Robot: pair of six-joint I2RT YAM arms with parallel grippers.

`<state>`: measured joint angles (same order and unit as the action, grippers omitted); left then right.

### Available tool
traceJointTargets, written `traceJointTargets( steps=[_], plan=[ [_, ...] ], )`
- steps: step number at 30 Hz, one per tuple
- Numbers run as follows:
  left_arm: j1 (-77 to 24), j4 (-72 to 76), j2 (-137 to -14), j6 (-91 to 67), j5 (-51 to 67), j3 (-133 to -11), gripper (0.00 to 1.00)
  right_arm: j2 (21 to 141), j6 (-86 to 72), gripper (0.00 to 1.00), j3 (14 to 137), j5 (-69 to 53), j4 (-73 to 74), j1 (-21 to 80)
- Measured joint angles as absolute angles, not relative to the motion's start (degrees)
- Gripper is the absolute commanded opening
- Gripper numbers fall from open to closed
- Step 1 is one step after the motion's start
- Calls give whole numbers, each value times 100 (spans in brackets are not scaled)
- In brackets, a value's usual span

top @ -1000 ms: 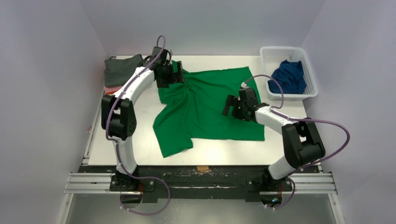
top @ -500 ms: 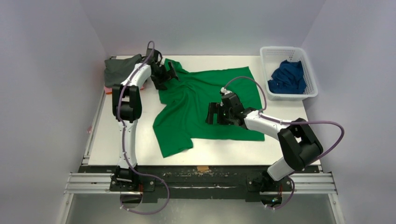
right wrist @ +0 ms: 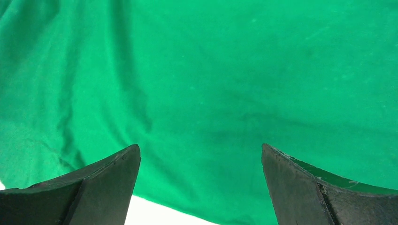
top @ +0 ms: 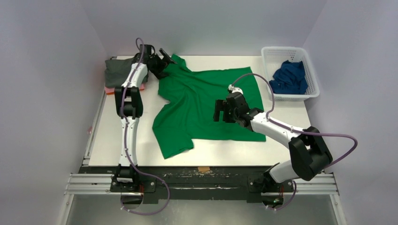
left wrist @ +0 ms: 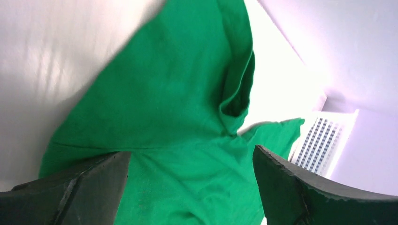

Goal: Fold and stack the t-shirts
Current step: Flatten out the tshirt

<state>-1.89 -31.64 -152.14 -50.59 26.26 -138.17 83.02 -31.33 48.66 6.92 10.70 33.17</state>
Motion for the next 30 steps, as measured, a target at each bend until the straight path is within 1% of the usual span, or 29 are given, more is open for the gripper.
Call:
traceJointTargets(
  steps=[6,11,16,18,21,23,26,30],
  plan=[
    [-141,-3006,-15526,-5249,2084,-14365,100,8285,-3087,99,4866,1015,1247,3131],
    [-128,-2906,-15561,-5155,1737,-14490,100,8232,-3103,99,4836,1037,1256,2838],
    [-108,-2862,-15461,-4943,1706,-14503,100,7725,-3190,99,4657,1079,1299,2657],
    [-134,-2978,-15170,-4687,1745,-14315,100,7494,-3258,99,4635,1140,1341,2617],
    [-283,-3223,-14073,-4189,1752,-13384,100,7074,-3389,99,4567,1260,1402,2515],
    [-530,-3387,-12881,-3828,1597,-12355,100,6744,-3492,99,4414,1380,1455,2412],
    [-1225,-3398,-10645,-3514,1031,-10418,100,6267,-3664,99,4110,1601,1612,2255],
    [-2423,-3188,-7734,-3514,429,-7738,100,5756,-3887,99,3730,1927,1883,2058]
  ],
)
